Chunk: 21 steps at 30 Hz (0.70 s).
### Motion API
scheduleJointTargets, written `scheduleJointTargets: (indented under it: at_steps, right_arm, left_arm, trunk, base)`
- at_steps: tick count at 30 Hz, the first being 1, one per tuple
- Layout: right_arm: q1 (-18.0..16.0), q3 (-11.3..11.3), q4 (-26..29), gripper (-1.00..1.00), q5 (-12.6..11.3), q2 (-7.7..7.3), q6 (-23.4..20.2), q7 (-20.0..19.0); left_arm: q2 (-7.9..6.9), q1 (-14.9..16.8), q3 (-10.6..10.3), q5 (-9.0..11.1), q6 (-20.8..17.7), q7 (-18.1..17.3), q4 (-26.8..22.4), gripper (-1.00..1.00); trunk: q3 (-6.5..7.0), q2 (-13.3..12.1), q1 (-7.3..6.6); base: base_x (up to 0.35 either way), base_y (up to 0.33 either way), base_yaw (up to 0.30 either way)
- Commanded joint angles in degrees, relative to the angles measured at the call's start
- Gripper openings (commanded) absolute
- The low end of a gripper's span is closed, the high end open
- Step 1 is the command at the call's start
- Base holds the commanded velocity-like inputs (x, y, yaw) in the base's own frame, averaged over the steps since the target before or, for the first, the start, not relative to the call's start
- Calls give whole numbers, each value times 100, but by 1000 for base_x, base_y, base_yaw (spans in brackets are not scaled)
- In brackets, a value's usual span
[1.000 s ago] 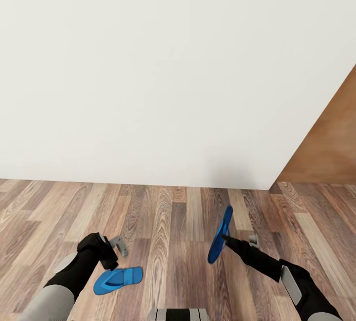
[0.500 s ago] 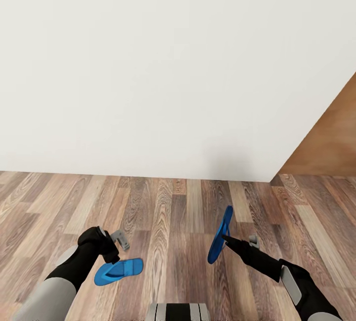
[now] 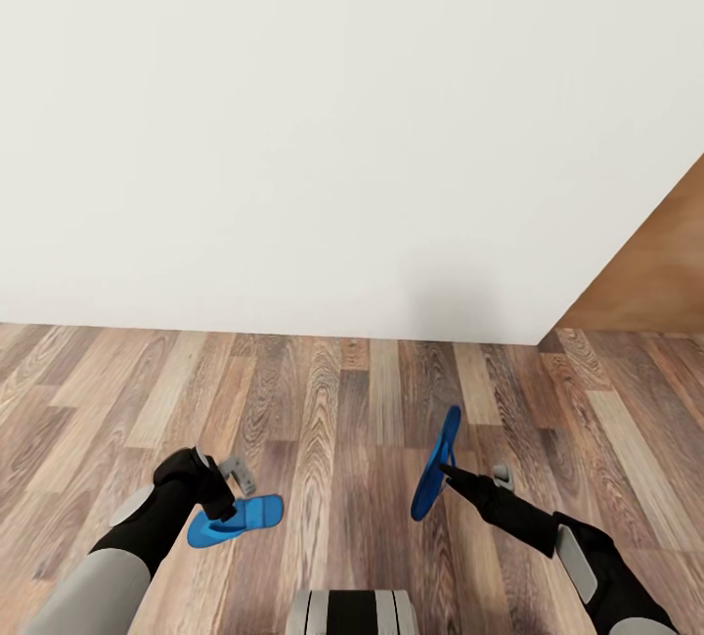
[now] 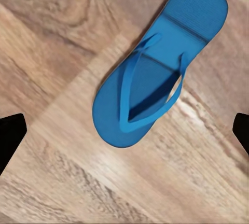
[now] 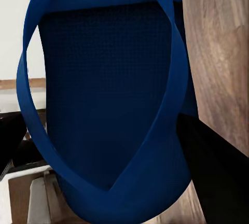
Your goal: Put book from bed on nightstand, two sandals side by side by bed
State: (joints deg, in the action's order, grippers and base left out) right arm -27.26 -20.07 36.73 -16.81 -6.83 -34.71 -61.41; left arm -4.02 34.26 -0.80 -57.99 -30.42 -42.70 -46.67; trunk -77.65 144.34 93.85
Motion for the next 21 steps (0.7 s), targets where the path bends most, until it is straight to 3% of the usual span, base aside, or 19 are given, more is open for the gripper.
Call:
scheduleJointTargets:
  at_steps: [1, 2, 4, 6, 14, 21]
  right_arm:
    - [-4, -6, 0, -100, -30, -7, -44, -125]
    - [-5, -4, 0, -100, -31, -10, -44, -221]
    - [-6, -5, -6, -100, -26, -20, -39, -969]
    - [-3, -13, -12, -100, -25, -20, -32, -1337]
    - [-6, -1, -16, -100, -24, -8, -18, -1582]
    - [-4, -28, -12, -100, -15, -29, -15, -1607]
  left_arm:
    - [-2, 2, -8, -31, -22, -37, -9, 100]
    - [-1, 2, -8, -32, -22, -37, -9, 100]
    - [1, 2, -8, -36, -22, -37, -9, 100]
    - [-1, 2, -8, -33, -24, -37, -9, 100]
    - [0, 2, -8, -32, -19, -34, -9, 100]
    - [27, 2, -43, -97, -35, 49, -61, 100]
  trunk:
    - [-27, 3, 1]
    - [-49, 5, 4]
    - [-93, 7, 9]
    - [-138, 10, 14]
    - [-315, 21, 35]
    - [-315, 21, 35]
  base:
    - [0, 0, 0]
    - [0, 0, 0]
    - [0, 0, 0]
    - [0, 0, 0]
    - [0, 0, 0]
    - [0, 0, 0]
